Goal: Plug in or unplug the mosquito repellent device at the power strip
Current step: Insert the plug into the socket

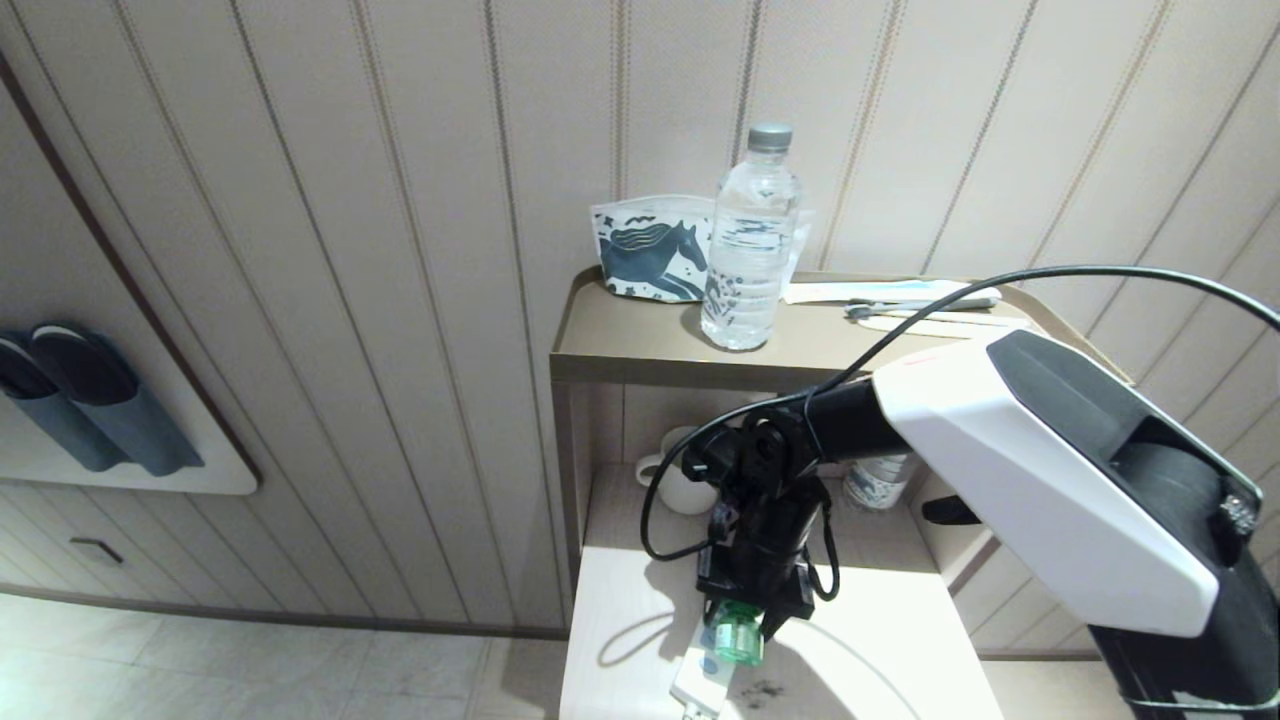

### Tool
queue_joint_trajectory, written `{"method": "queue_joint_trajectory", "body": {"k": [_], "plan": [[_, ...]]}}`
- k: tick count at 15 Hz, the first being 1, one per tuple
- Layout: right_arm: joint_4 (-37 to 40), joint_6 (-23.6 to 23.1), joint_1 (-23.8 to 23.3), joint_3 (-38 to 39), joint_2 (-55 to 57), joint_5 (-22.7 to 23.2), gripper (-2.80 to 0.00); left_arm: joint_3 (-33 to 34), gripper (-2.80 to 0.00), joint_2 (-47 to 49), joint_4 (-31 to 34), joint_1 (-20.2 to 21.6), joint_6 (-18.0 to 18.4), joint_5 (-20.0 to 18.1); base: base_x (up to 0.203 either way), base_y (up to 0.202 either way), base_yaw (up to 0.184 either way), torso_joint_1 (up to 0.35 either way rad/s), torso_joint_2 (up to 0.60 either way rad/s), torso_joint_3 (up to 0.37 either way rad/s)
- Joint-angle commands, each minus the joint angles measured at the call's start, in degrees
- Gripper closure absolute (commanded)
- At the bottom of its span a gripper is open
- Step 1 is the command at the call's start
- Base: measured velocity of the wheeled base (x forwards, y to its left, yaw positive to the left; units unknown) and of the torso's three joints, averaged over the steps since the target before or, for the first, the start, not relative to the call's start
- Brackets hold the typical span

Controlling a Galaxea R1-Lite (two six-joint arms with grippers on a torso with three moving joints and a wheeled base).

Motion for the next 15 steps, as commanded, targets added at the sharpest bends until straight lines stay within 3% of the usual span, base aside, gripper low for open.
{"method": "queue_joint_trajectory", "body": {"k": [1,15], "plan": [[0.2,0.1,0.0,-0.6,0.5,0.0,0.00,0.0,0.00,0.0,0.0,0.0,0.0,0.0,0.000,0.000,0.000,0.000,0.00,0.000],[0.9,-2.3,-0.5,-2.0,1.2,1.7,0.00,0.0,0.00,0.0,0.0,0.0,0.0,0.0,0.000,0.000,0.000,0.000,0.00,0.000]]}}
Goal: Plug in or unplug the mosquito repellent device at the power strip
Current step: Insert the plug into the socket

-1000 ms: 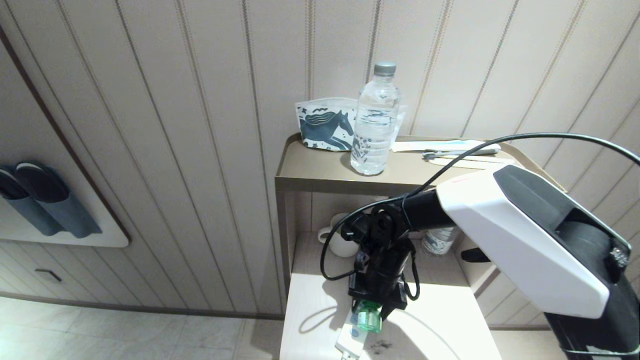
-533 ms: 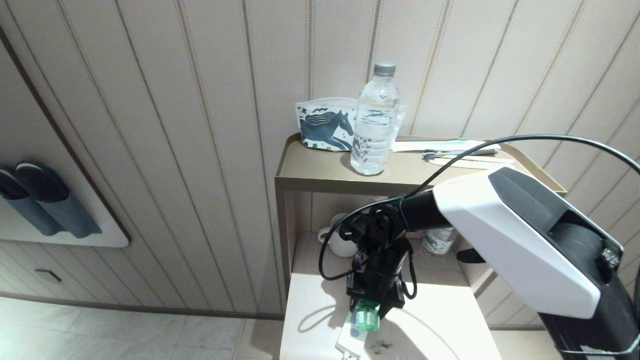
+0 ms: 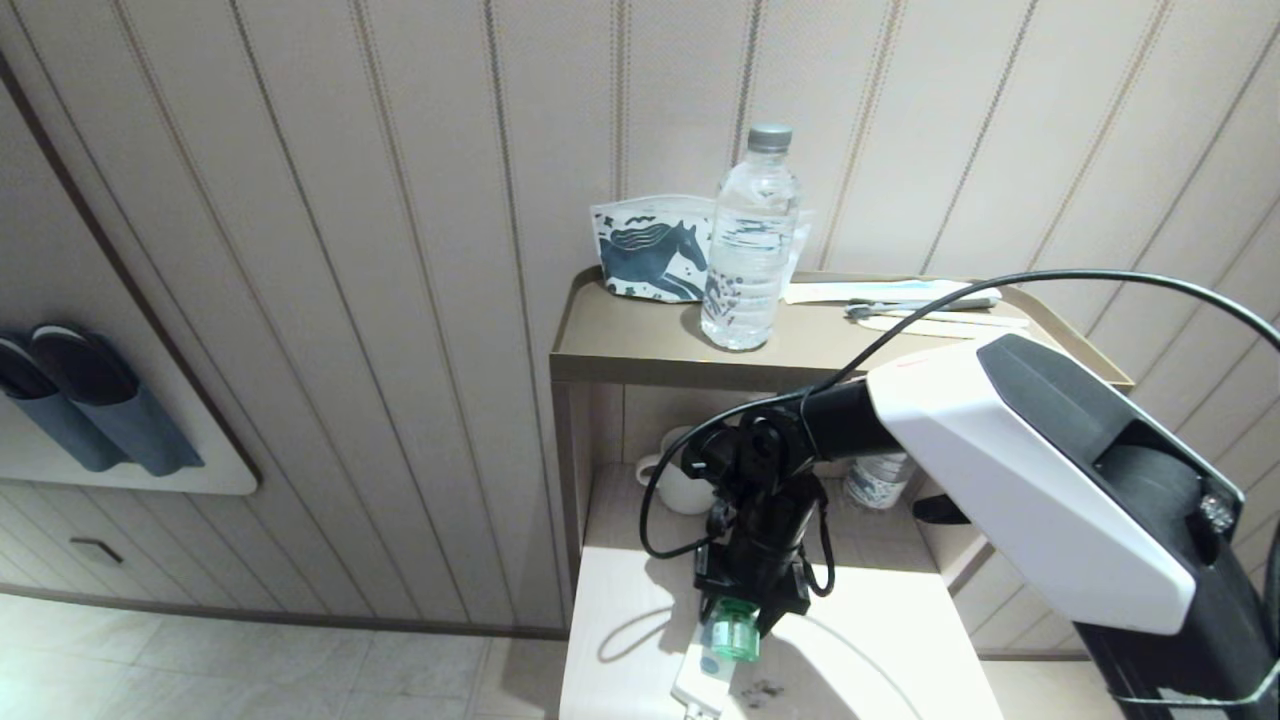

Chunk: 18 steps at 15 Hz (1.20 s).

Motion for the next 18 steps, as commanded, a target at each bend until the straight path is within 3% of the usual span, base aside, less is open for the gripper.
{"method": "queue_joint_trajectory", "body": {"k": [1,5,18], "plan": [[0.9,-0.4,-0.6,0.0,-0.3,1.2,0.00,0.0,0.00,0.0,0.0,0.0,0.0,0.0,0.000,0.000,0.000,0.000,0.00,0.000],[6.7,-1.7,-0.9,-2.9,0.3,3.2,0.00,0.0,0.00,0.0,0.0,0.0,0.0,0.0,0.000,0.000,0.000,0.000,0.00,0.000],[6.3,-3.3,-1.0,-5.0,2.3,2.6,0.00,0.0,0.00,0.0,0.0,0.0,0.0,0.0,0.000,0.000,0.000,0.000,0.00,0.000]]}}
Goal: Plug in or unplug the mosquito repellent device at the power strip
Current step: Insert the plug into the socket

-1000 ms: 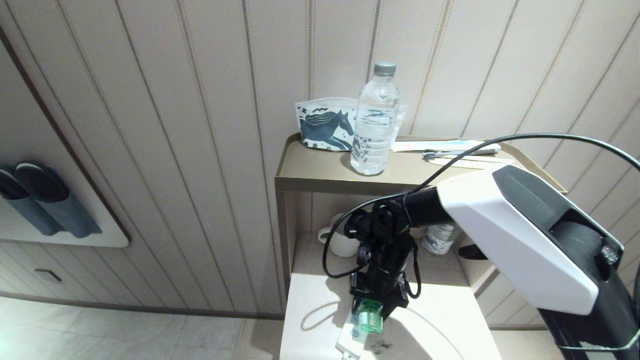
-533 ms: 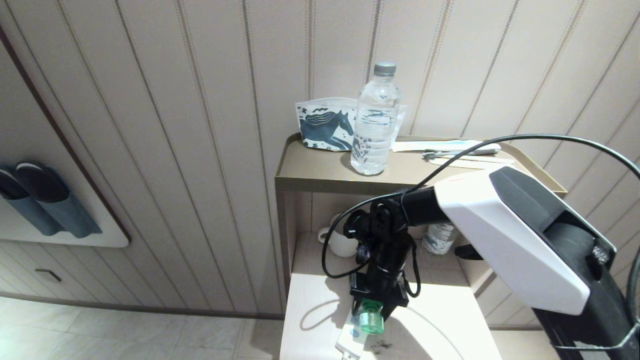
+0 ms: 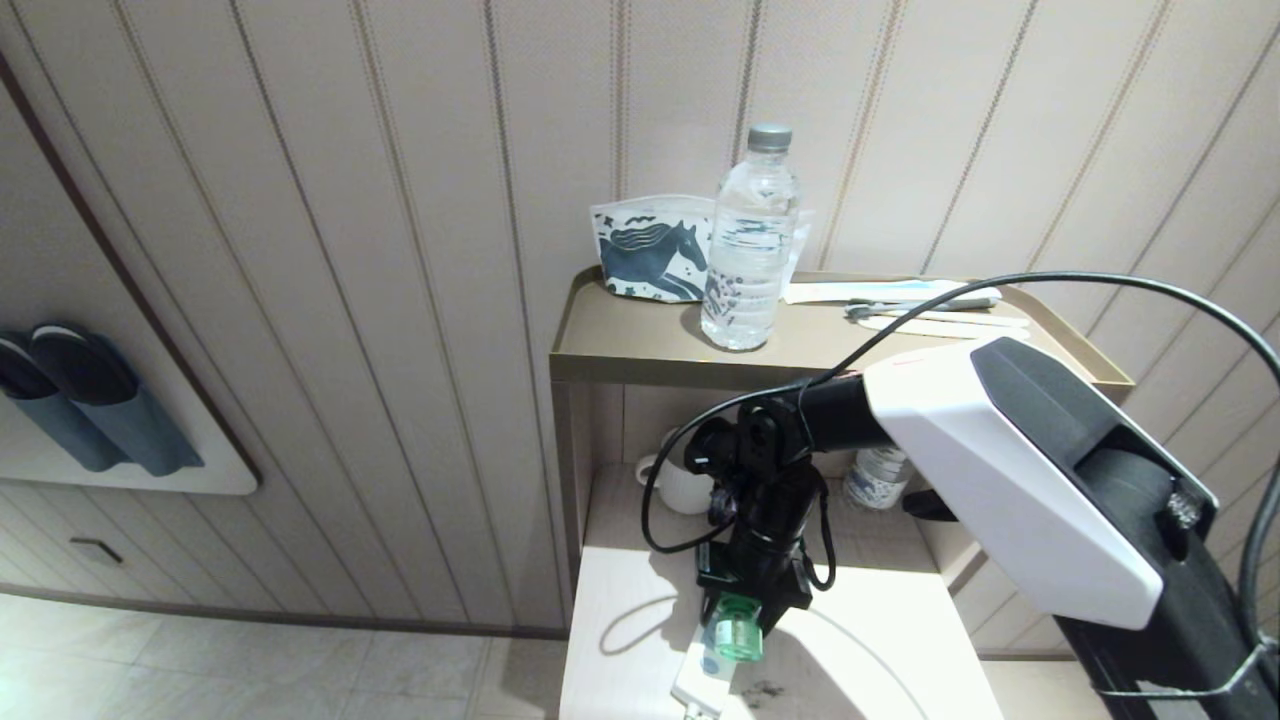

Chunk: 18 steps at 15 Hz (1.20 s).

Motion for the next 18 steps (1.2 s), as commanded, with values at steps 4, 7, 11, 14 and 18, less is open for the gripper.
{"method": "queue_joint_trajectory", "body": {"k": [4,7,11,14,18], "plan": [[0.2,0.2,-0.6,-0.3,0.5,0.1,0.00,0.0,0.00,0.0,0.0,0.0,0.0,0.0,0.000,0.000,0.000,0.000,0.00,0.000],[0.2,0.1,-0.6,-0.3,0.6,0.1,0.00,0.0,0.00,0.0,0.0,0.0,0.0,0.0,0.000,0.000,0.000,0.000,0.00,0.000],[0.8,-0.8,-0.5,-0.2,0.6,0.2,0.00,0.0,0.00,0.0,0.0,0.0,0.0,0.0,0.000,0.000,0.000,0.000,0.00,0.000],[0.8,-0.7,-0.6,-1.4,1.0,0.2,0.00,0.0,0.00,0.0,0.0,0.0,0.0,0.0,0.000,0.000,0.000,0.000,0.00,0.000],[5.8,-0.5,-1.0,-5.3,2.2,0.5,0.00,0.0,0.00,0.0,0.0,0.0,0.0,0.0,0.000,0.000,0.000,0.000,0.00,0.000]]}}
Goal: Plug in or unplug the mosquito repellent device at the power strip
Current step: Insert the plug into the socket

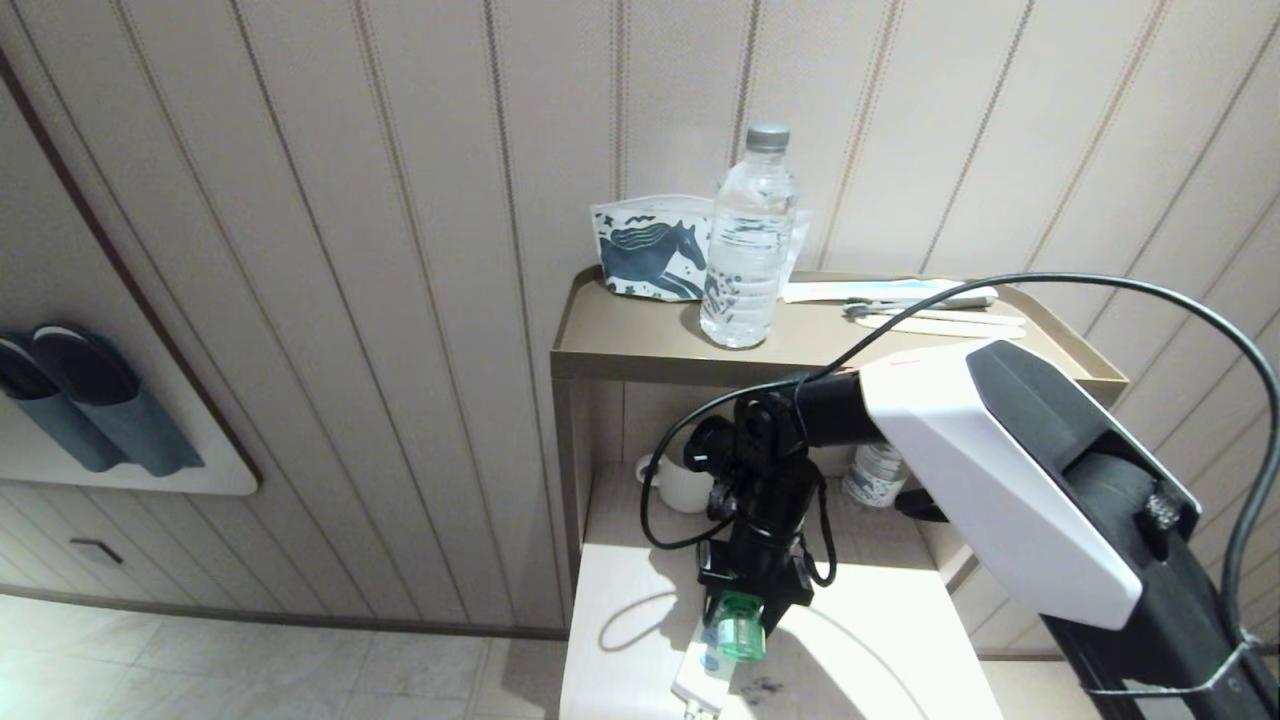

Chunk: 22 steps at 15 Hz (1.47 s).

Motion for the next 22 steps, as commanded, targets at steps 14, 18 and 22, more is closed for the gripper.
{"method": "queue_joint_trajectory", "body": {"k": [14,18,22], "plan": [[2.0,1.3,0.1,1.0,0.2,-0.2,0.00,0.0,0.00,0.0,0.0,0.0,0.0,0.0,0.000,0.000,0.000,0.000,0.00,0.000],[1.7,1.2,0.3,2.3,-0.5,-0.2,0.00,0.0,0.00,0.0,0.0,0.0,0.0,0.0,0.000,0.000,0.000,0.000,0.00,0.000],[-0.7,1.0,0.8,6.4,-2.1,-1.9,0.00,0.0,0.00,0.0,0.0,0.0,0.0,0.0,0.000,0.000,0.000,0.000,0.00,0.000]]}}
